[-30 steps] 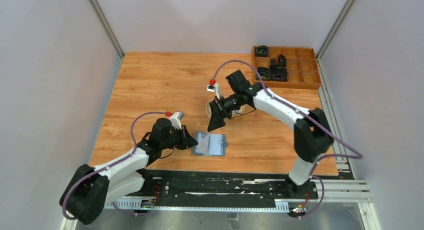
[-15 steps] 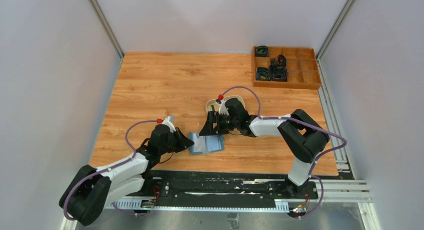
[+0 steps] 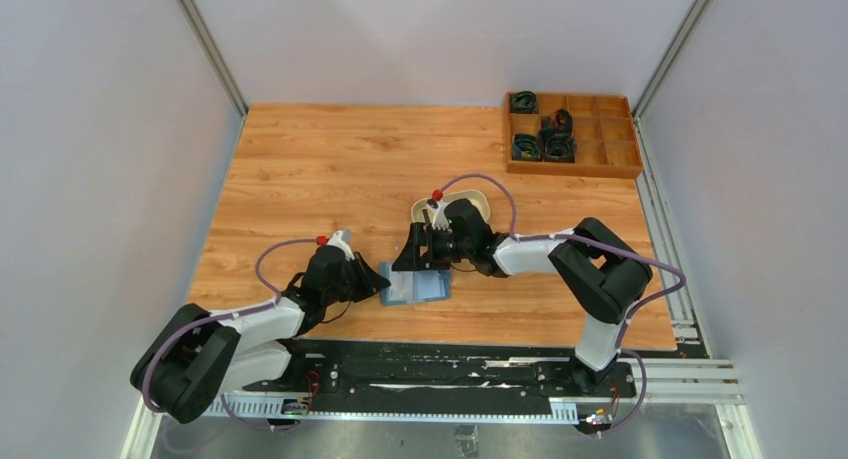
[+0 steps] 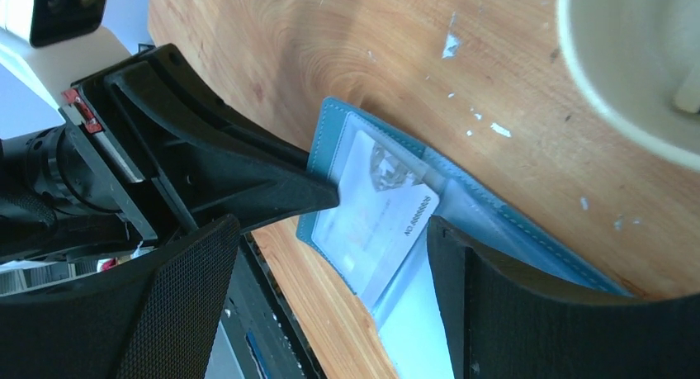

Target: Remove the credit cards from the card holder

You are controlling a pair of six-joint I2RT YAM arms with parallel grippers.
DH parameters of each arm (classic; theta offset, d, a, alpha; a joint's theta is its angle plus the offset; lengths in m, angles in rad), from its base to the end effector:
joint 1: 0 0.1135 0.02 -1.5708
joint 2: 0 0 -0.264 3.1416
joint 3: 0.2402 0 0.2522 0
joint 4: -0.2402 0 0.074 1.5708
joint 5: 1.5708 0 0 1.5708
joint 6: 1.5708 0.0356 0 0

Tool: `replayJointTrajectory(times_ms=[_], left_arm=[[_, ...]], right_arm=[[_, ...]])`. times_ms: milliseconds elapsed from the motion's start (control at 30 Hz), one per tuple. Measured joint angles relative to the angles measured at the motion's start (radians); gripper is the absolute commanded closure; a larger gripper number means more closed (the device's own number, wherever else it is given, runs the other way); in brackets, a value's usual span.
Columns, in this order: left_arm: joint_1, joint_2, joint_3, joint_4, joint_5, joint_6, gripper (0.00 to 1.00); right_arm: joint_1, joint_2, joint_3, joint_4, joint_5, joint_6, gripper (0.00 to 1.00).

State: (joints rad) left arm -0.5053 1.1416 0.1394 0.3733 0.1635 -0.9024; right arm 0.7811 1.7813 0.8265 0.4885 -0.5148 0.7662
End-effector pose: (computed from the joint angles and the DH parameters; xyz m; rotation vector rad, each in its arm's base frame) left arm 0.1554 -0.0926 0.1153 -0.3690 2.3334 -0.9252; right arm 0.2429 0.2655 0.1592 -0.3880 2.2845 1.4156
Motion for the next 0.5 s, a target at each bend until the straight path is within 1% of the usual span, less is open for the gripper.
replayJointTrajectory(times_ms=[200, 333, 500], left_arm=[[0.0, 0.017, 0.0, 0.024, -0.008, -0.007, 1.0], [-0.001, 0.02, 0.0, 0.027, -0.011, -0.008, 1.0], [-0.001, 0.031, 0.0, 0.041, -0.014, -0.009, 1.0]], right_arm=[[0.042, -0.024, -0.005, -0.026, 0.013, 0.001, 0.13], [0.055, -0.05, -0.059, -0.024, 0.05, 0.017, 0.13], [0.056, -0.069, -0.115, 0.029, 0.087, 0.071, 0.13]])
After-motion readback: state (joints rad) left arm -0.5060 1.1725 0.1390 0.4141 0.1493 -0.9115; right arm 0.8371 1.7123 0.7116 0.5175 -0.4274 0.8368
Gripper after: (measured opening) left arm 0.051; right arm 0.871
